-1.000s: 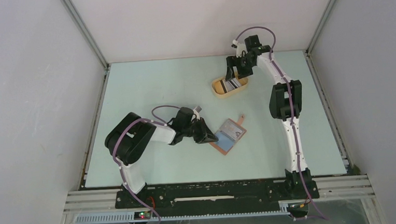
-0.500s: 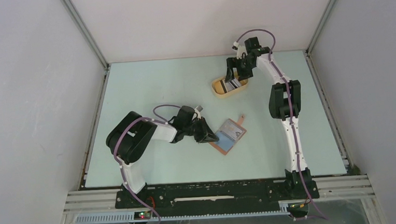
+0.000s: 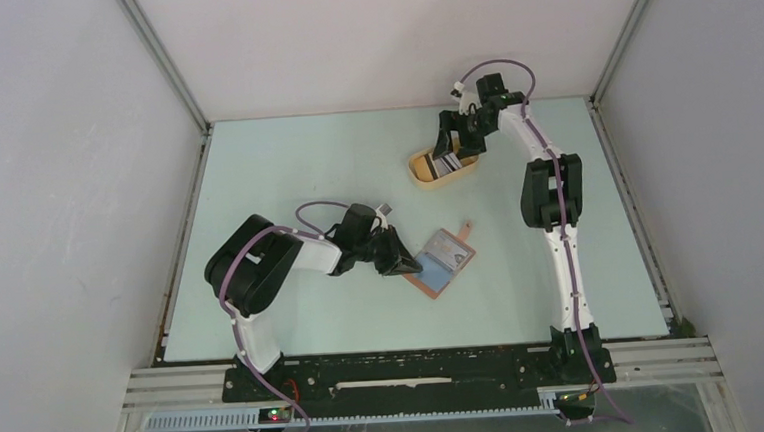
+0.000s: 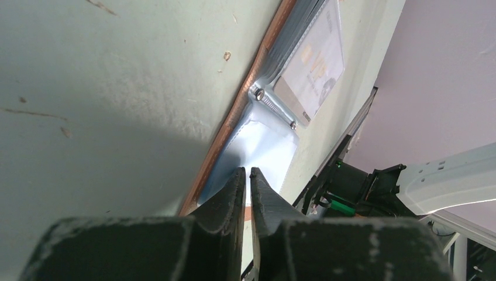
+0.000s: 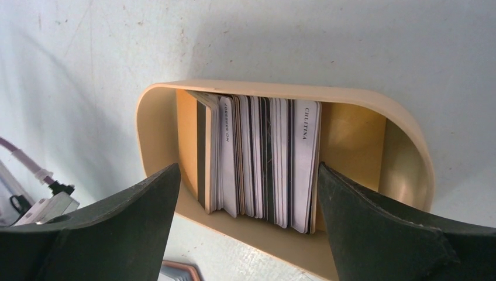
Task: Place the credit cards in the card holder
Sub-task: Pick up the credit card from the storage box.
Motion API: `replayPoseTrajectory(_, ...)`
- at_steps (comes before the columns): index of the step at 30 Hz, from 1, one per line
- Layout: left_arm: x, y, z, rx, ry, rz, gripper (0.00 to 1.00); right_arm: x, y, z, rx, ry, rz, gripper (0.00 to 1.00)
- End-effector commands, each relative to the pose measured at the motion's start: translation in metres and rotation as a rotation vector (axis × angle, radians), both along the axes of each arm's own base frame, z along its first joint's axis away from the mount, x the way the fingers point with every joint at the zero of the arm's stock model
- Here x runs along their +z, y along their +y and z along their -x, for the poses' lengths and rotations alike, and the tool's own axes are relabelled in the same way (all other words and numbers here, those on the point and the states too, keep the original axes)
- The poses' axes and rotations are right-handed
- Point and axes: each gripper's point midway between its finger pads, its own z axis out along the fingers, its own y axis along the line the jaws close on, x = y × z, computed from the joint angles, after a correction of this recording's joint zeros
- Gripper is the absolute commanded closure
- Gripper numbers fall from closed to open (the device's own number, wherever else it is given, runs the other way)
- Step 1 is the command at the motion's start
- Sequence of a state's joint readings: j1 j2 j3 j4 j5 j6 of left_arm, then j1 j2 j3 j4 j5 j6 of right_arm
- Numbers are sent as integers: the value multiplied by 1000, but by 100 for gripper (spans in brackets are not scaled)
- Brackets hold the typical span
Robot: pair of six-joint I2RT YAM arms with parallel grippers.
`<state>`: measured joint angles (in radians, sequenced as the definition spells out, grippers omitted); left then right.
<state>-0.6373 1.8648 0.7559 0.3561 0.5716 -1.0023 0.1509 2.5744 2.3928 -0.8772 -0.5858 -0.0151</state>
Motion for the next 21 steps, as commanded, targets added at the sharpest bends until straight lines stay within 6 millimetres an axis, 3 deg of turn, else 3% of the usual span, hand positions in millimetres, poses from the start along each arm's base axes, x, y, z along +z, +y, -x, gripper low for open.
replayPoseTrajectory(1,-17,8,2,-3,10,-70,88,16,15,10,26,39,-121,6)
replayPoseTrajectory(10,-17,7,1,-5,10,-67,88,40,34,24,82,93,-312,9)
replayPoseTrajectory(17,-17,8,3,-7,14,-67,88,30,38,26,76,134,-343,11)
replayPoseTrajectory(21,-18,8,3,-6,18,-69,88,36,45,31,95,166,-417,15)
